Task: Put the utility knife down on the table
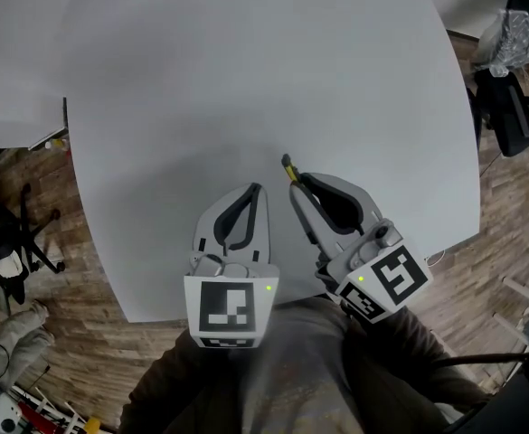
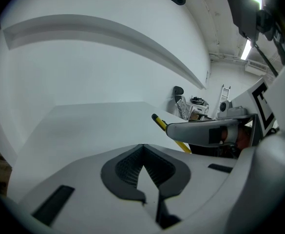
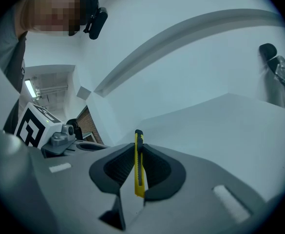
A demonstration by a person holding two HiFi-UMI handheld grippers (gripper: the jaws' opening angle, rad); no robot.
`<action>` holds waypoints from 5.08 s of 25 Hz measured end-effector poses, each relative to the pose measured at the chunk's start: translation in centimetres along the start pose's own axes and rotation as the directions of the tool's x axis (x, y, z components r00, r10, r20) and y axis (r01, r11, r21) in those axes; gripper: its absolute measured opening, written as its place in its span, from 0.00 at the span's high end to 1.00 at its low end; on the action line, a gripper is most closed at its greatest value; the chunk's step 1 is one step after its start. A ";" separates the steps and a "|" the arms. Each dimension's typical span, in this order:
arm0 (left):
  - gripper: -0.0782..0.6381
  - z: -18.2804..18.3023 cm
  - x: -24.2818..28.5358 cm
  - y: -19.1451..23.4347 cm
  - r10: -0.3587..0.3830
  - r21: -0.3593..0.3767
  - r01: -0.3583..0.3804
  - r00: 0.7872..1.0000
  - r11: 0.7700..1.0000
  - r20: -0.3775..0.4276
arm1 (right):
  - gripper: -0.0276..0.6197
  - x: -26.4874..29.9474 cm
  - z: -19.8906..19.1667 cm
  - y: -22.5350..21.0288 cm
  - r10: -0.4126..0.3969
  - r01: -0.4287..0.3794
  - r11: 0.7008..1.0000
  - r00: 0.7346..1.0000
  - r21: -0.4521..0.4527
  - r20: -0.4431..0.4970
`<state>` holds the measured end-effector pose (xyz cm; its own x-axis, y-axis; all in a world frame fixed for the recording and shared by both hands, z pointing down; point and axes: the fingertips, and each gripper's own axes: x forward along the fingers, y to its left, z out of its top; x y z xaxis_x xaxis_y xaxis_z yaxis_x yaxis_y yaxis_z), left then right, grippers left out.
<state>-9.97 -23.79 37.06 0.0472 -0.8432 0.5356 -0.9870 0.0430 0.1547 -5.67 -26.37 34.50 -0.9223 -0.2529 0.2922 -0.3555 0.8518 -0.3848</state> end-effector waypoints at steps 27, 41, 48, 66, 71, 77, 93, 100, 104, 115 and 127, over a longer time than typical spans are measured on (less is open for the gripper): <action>0.89 -1.2 3.2 1.6 -0.064 -0.012 0.063 0.996 0.998 -0.069 | 0.88 2.7 -2.4 -2.4 -0.041 0.045 0.998 0.997 0.044 -0.070; 0.89 -2.4 4.6 2.4 -0.079 -0.043 0.076 0.992 0.996 -0.095 | 0.88 4.0 -4.0 -3.5 -0.052 0.060 0.996 0.993 0.068 -0.109; 0.89 -2.9 5.2 2.7 -0.081 -0.059 0.075 0.991 0.995 -0.109 | 0.88 4.4 -4.7 -3.9 -0.053 0.063 0.995 0.991 0.079 -0.122; 0.89 -3.7 6.5 3.2 -0.092 -0.071 0.083 0.987 0.994 -0.131 | 0.88 5.2 -6.1 -5.0 -0.064 0.081 0.991 0.986 0.104 -0.155; 0.89 -3.9 6.5 3.2 -0.095 -0.079 0.084 0.986 0.993 -0.135 | 0.88 5.2 -6.6 -5.1 -0.069 0.087 0.990 0.984 0.107 -0.165; 0.89 -4.2 6.8 3.4 -0.098 -0.080 0.087 0.984 0.993 -0.146 | 0.88 5.4 -7.2 -5.4 -0.073 0.094 0.989 0.981 0.113 -0.178; 0.89 -4.9 7.6 3.7 -0.104 -0.096 0.090 0.981 0.991 -0.162 | 0.88 5.9 -8.4 -6.0 -0.075 0.104 0.986 0.976 0.131 -0.206; 0.89 -5.3 7.8 3.7 -0.107 -0.100 0.091 0.980 0.991 -0.168 | 0.88 5.8 -9.1 -6.2 -0.078 0.110 0.984 0.973 0.139 -0.216; 0.89 -5.5 7.9 3.6 -0.105 -0.103 0.088 0.980 0.991 -0.172 | 0.88 5.8 -9.4 -6.3 -0.076 0.109 0.984 0.973 0.143 -0.219; 0.89 -6.1 8.3 3.6 -0.103 -0.107 0.085 0.978 0.991 -0.182 | 0.88 5.8 -9.8 -6.4 -0.074 0.109 0.983 0.972 0.150 -0.224; 0.89 -5.6 8.1 3.4 -0.099 -0.107 0.080 0.979 0.991 -0.179 | 0.87 5.9 -9.6 -6.3 -0.063 0.098 0.985 0.971 0.145 -0.229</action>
<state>-12.06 -27.48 46.60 0.1713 -0.7335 0.6577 -0.9578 0.0323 0.2855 -7.43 -28.82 47.09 -0.8390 -0.1938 0.5085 -0.4620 0.7475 -0.4772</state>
